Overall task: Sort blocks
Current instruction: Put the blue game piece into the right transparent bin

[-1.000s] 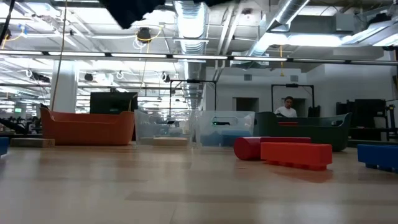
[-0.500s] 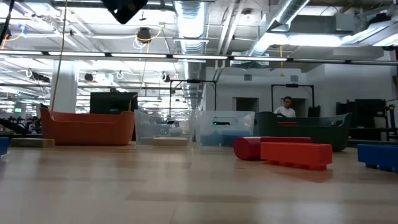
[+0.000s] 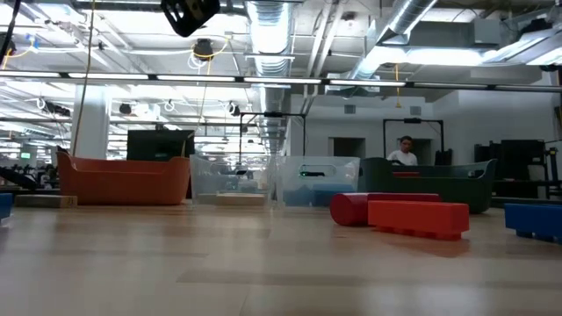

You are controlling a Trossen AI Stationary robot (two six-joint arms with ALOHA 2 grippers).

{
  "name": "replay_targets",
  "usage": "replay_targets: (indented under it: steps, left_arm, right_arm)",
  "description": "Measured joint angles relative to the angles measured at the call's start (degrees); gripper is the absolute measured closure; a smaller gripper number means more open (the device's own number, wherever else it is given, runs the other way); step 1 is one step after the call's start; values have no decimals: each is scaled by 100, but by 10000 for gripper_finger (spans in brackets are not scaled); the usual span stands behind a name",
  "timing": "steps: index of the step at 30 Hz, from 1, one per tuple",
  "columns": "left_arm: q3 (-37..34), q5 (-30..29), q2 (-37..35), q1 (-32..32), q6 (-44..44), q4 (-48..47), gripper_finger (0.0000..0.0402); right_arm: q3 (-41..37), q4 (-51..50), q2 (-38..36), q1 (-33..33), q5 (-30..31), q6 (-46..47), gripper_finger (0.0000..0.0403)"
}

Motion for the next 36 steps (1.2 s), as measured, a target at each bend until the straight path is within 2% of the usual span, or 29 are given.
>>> replay_targets:
  steps: [4, 10, 15, 21, 24, 27, 32, 36]
  left_arm:
    - [0, 96, 2, 2, -13, 77, 264]
    - [0, 153, 2, 0, 0, 136, 264]
    - [0, 186, 2, -2, 32, 166, 264]
    - [0, 248, 2, -2, 27, 204, 264]
    - [0, 185, 2, -3, 26, 227, 258]
    - [0, -80, 0, -13, 82, 205, 238]
    - [4, -252, -4, 21, 115, 116, 176]
    - [9, -250, -177, 77, 162, -526, 134]
  right_arm:
    - [0, 0, 0, -139, -415, 5, 149]
    - [0, 22, 0, -301, -566, 15, 160]
    - [-1, 20, 1, -370, -916, 55, 199]
    - [-4, 24, 2, -359, -989, 75, 265]
    - [-5, 12, 2, -358, -986, 78, 276]
    - [-11, 2, 2, -358, -959, 271, 275]
    - [-11, 16, 3, -306, -862, 572, 266]
    - [-9, -151, 4, -266, -781, 742, 274]
